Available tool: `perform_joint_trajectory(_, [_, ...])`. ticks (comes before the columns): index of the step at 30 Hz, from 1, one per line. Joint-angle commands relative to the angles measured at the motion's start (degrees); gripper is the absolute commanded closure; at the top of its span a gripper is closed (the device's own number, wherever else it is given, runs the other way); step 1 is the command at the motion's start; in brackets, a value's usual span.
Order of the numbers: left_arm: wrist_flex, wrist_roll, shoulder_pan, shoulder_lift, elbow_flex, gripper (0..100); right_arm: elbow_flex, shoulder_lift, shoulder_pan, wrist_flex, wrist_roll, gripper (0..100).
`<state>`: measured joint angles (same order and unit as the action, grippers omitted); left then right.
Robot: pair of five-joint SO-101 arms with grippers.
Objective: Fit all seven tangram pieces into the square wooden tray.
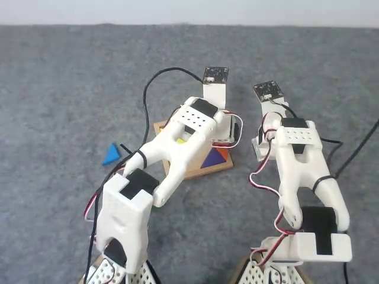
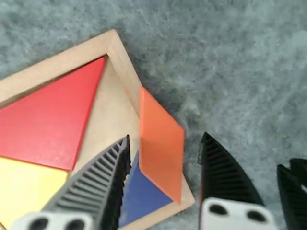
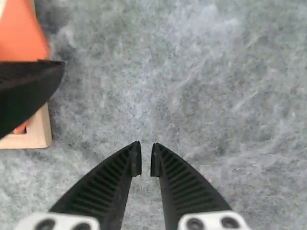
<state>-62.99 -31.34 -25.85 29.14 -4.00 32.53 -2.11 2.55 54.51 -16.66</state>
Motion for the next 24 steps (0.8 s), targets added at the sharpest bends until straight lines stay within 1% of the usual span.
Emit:
perform_joint_trajectory(1, [-0.97, -0.35, 1.93, -2.02, -2.95, 77, -0.70, -1.01, -0.48, -0.40, 0.70, 94.0])
perform_joint_trajectory(3, [-3.69, -0.18, 3.43, -4.66, -4.53, 77, -2.11, -1.36, -0.22, 0.40, 2.46, 94.0])
perform_joint_trajectory(6, [-8.35, 3.25, 7.91, -11.52, -7.25, 77, -7.12, -3.38, 0.92, 5.67, 5.10, 93.8])
perform_joint_trajectory(8, [-9.76, 5.27, 12.57, -16.97, -6.99, 77, -10.46, -4.35, 3.30, 9.89, 8.44, 93.6])
perform_joint_trajectory(11, [-9.32, 10.20, 20.92, -24.35, -3.74, 77, -12.92, -4.26, 9.89, 12.00, 13.54, 92.0])
perform_joint_trajectory(14, [-6.07, 14.07, 27.69, -29.89, 2.42, 78, -14.24, -2.24, 15.96, 10.59, 19.69, 84.3])
perform_joint_trajectory(16, [-2.46, 16.09, 30.51, -32.79, 8.57, 78, -16.44, -0.04, 18.15, 9.19, 24.18, 80.1])
perform_joint_trajectory(20, [7.74, 18.99, 32.35, -37.27, 22.81, 78, -23.03, 6.81, 18.51, 8.22, 33.58, 78.2])
perform_joint_trajectory(22, [11.69, 19.69, 32.35, -39.56, 27.38, 78, -26.20, 11.12, 18.42, 8.66, 35.69, 78.1])
perform_joint_trajectory(24, [13.71, 19.69, 32.00, -41.93, 29.85, 78, -28.48, 15.43, 18.51, 8.75, 36.40, 77.3])
